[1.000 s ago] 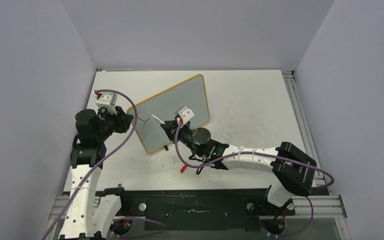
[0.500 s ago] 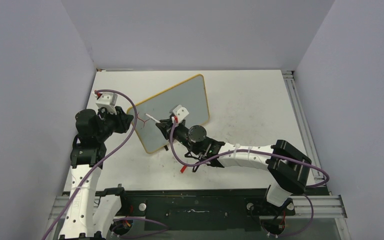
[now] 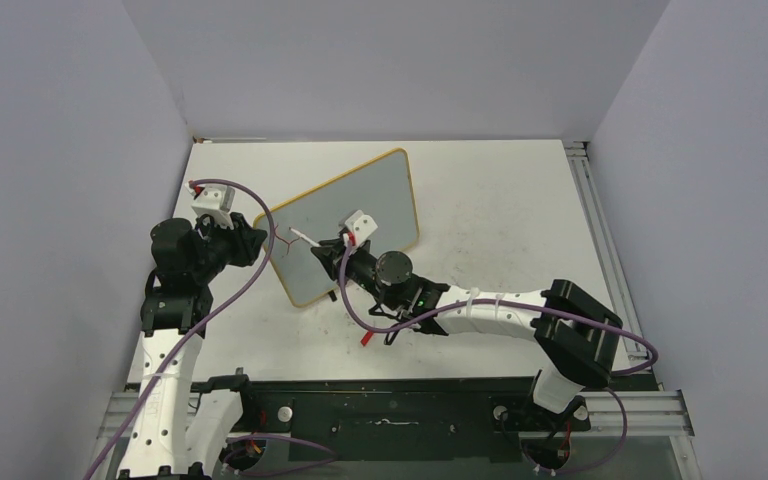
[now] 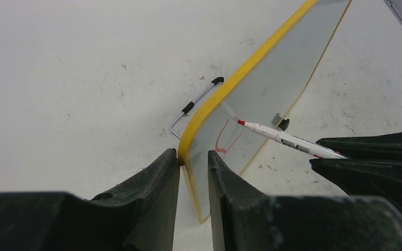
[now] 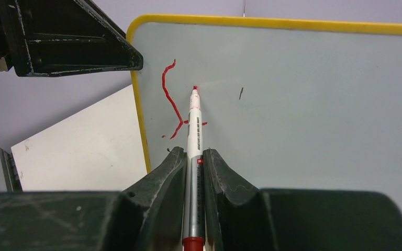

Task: Write a sentence on the whiteboard

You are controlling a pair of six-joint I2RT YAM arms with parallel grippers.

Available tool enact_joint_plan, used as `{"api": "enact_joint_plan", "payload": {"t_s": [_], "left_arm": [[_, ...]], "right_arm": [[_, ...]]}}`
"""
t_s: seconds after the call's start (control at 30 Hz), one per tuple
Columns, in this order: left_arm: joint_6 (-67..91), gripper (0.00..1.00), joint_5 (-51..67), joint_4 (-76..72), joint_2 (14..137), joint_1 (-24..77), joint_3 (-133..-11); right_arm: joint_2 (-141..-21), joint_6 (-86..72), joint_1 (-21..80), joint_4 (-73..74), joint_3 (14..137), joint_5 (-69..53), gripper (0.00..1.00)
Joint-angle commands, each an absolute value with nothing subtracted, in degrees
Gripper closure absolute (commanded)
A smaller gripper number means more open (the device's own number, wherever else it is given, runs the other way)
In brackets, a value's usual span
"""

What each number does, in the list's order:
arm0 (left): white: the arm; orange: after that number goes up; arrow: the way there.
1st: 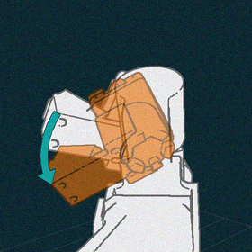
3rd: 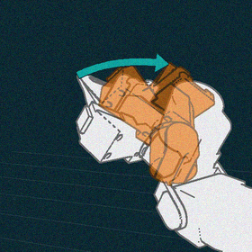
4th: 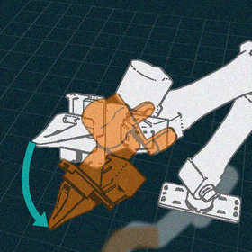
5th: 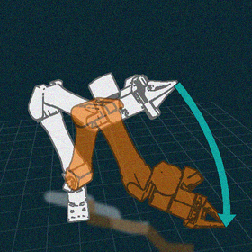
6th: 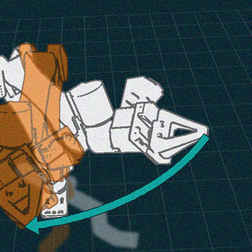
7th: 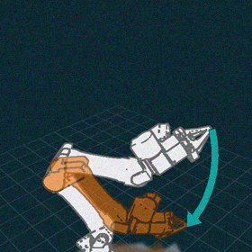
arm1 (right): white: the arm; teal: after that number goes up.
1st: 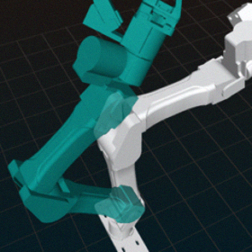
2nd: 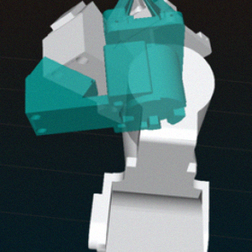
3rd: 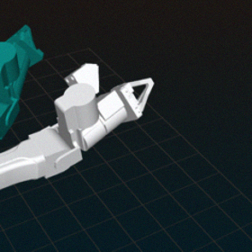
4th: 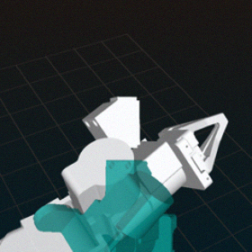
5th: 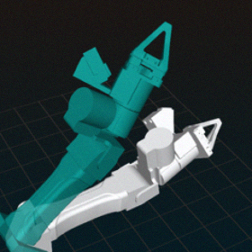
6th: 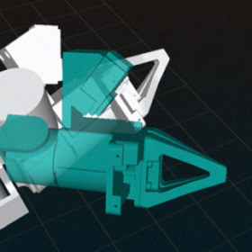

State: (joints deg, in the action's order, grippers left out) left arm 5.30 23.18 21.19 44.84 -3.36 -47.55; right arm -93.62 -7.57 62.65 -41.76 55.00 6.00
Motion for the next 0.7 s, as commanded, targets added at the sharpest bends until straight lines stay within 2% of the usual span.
{"api": "enact_joint_plan", "payload": {"t_s": [0.0,0.67], "left_arm": [[5.2,0.76,24.6,20.0,44.2,-3.2,-47.9],[5.2,0.76,24.5,19.9,44.2,-3.2,-48.0]], "right_arm": [[-94.1,-9.0,62.8,-43.5,53.9,6.6,0.95],[-94.9,-11.2,63.8,-42.6,50.5,7.0,0.95]]}}
